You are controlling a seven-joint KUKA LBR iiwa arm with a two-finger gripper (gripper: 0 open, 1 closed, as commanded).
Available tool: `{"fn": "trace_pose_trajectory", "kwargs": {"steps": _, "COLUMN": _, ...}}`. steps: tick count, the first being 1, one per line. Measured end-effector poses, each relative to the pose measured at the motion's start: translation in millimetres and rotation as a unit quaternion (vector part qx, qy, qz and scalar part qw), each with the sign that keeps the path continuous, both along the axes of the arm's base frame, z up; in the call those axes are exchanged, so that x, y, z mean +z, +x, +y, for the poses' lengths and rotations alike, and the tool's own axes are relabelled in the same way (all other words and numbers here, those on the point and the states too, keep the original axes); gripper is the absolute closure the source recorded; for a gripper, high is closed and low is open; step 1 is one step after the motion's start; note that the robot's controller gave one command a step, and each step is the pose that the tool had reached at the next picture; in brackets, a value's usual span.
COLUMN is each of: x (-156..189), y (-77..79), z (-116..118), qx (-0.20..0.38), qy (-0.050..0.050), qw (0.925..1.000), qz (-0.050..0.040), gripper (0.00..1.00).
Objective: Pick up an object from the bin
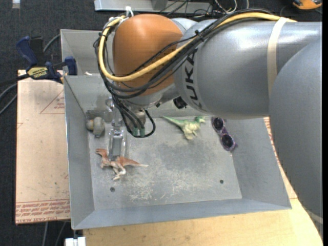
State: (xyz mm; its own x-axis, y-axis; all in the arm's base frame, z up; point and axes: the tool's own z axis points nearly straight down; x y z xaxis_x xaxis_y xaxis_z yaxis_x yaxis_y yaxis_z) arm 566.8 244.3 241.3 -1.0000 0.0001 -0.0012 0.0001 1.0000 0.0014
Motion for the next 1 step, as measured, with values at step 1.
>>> {"fn": "trace_pose_trajectory", "kwargs": {"steps": 1, "x": -122.3, "y": -36.0, "z": -24.5, "qx": -0.114, "qy": 0.000, "qw": 0.9935, "qz": 0.0019, "gripper": 0.00}}
